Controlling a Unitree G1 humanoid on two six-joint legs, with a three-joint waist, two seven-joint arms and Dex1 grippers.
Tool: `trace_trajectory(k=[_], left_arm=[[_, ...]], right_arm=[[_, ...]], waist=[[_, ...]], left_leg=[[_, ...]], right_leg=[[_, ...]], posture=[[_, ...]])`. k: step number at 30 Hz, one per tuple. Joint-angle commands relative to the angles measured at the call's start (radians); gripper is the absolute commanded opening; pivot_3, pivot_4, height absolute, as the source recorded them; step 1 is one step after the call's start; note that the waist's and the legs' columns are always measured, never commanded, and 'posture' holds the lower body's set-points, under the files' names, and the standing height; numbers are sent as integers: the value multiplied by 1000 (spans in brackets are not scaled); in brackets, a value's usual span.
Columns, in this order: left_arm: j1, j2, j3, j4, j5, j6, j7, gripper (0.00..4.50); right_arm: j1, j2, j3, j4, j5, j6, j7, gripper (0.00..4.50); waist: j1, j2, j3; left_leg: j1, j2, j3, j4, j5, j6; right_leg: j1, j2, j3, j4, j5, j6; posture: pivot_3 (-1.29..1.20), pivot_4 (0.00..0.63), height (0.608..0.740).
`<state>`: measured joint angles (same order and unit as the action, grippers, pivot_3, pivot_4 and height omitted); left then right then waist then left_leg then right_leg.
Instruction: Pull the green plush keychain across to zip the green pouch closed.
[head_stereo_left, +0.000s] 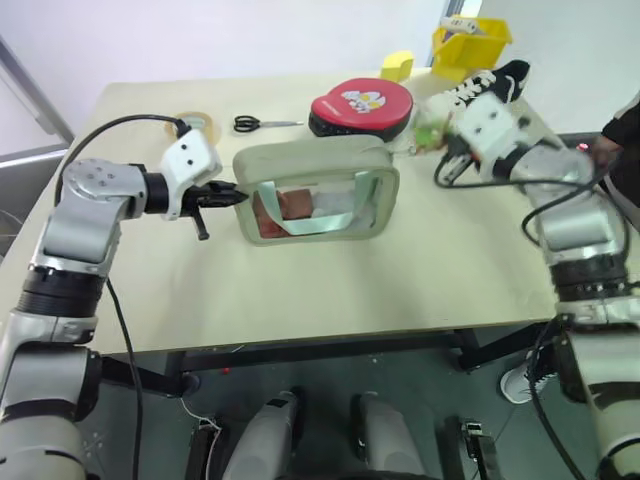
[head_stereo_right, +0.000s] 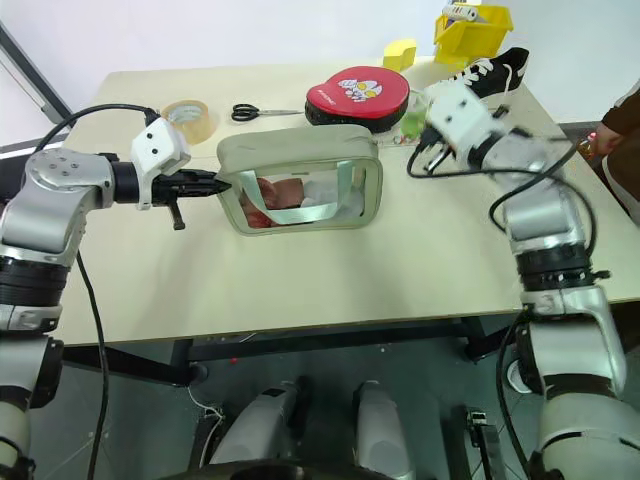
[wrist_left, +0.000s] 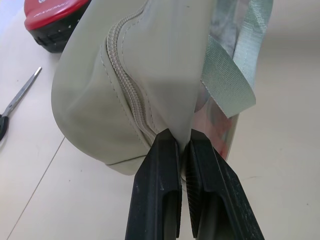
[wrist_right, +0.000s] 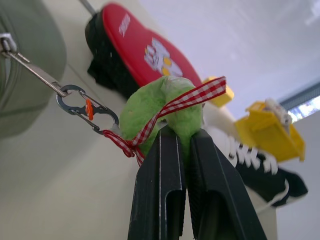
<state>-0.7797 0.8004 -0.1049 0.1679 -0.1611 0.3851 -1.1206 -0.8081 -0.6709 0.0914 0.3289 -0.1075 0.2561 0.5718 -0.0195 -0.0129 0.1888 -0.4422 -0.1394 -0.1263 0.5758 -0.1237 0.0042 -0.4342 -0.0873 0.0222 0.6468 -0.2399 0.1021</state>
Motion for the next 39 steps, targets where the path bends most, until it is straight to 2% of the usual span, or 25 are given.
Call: trace_trajectory(k=[1, 3, 6, 11, 14, 16, 17, 18, 23, 24, 25, 27, 30, 34, 39], left_arm=[[-15, 12, 6, 2, 10, 2, -5, 0], [-13, 13, 5, -1, 11, 3, -6, 0], [-12, 14, 6, -10, 10, 8, -7, 0], [-2, 15, 9, -22, 9, 12, -4, 0], [6, 15, 12, -31, 10, 15, 1, 0], [4, 10, 19, -28, 7, 16, 11, 0], [-4, 6, 26, -23, -3, 27, 12, 780], [-12, 5, 31, -19, -11, 35, 10, 1080], [-44, 15, 51, 21, -31, 39, -5, 3630], [-50, 18, 57, 26, -42, 45, -14, 4139], [-58, 23, 68, 29, -59, 59, -26, 4474], [-83, 29, 93, 45, -94, 87, -44, 4474], [-119, 41, 117, 87, -114, 111, -54, 4474], [-132, 38, 130, 96, -118, 143, -30, 4474], [-109, 35, 141, 69, -137, 153, -26, 4474]], right_arm=[[53, 73, 0, 33, -10, -4, -65, 28], [86, 158, -8, 30, 31, 25, -79, 28], [136, 226, 30, -5, 34, 61, -59, 28], [161, 224, 64, -2, 13, 62, -21, 28], [117, 203, 16, -19, 45, 88, -7, 28], [77, 174, -36, -48, 90, 108, 20, 707], [56, 151, -62, -70, 119, 124, 46, 1066], [37, 124, -81, -90, 138, 136, 72, 1515], [-16, -60, -96, -206, 215, 182, 293, 4145], [-24, -93, -100, -234, 251, 223, 346, 4500], [-30, -126, -106, -269, 297, 269, 407, 4500], [-41, -188, -115, -348, 393, 359, 520, 4500], [-82, -227, -117, -448, 511, 480, 607, 4500], [-135, -200, -100, -460, 519, 511, 558, 4500], [-126, -173, -98, -444, 498, 484, 504, 4500]], waist=[[0, 0, 0], [-1, 1, 0], [-1, 1, 0], [0, 0, 0], [-1, 1, 0], [0, 1, 0], [0, 1, 0], [2, 1, 1], [5, 1, 1], [4, 1, 1], [3, 1, 1], [2, 1, 1], [-4, 1, 1], [-12, 1, 1], [-13, 0, 1]], left_leg=[[0, 0, 0, 0, 0, 0], [0, 0, 0, 0, 0, 0], [0, 0, 0, 0, 0, 0], [0, 0, -1, 1, 0, 0], [0, 0, -1, 0, 0, 0], [0, 0, -1, 0, 0, 0], [0, 0, -1, 0, 0, 0], [0, 0, -1, 0, 0, 0], [-1, 0, -1, 1, 0, 0], [-1, 0, -1, 1, 0, 0], [-1, 0, -1, 1, 0, 0], [-1, 0, -1, 1, 0, 0], [-2, 0, -1, 1, -1, 1], [-2, 1, -1, 0, -1, 1], [-3, 0, -1, 1, -1, 1]], right_leg=[[0, 0, 0, 0, 0, 0], [-1, 0, 0, 0, 0, 0], [0, 1, 0, 1, 2, 3], [0, 1, -1, 0, 2, 3], [0, 1, -1, 0, 2, 3], [0, 1, -1, 0, 2, 3], [0, 1, -1, 0, 2, 3], [0, 1, -1, 0, 2, 3], [0, 0, -2, -1, 2, 4], [0, 0, -2, -1, 2, 3], [0, 0, -2, -1, 1, 2], [0, 0, -2, -1, 0, 1], [0, -1, -2, -1, -1, 1], [-1, -1, -2, -1, -1, 1], [0, -2, -2, -4, -1, 0]], posture=[[0, 150, 740], [0, 150, 740], [0, 150, 740], [0, 150, 740], [0, 150, 740], [0, 150, 740], [0, 150, 740], [0, 150, 740], [0, 150, 740], [0, 150, 740], [0, 150, 740], [0, 150, 740], [0, 150, 740], [0, 150, 740], [0, 150, 740]])
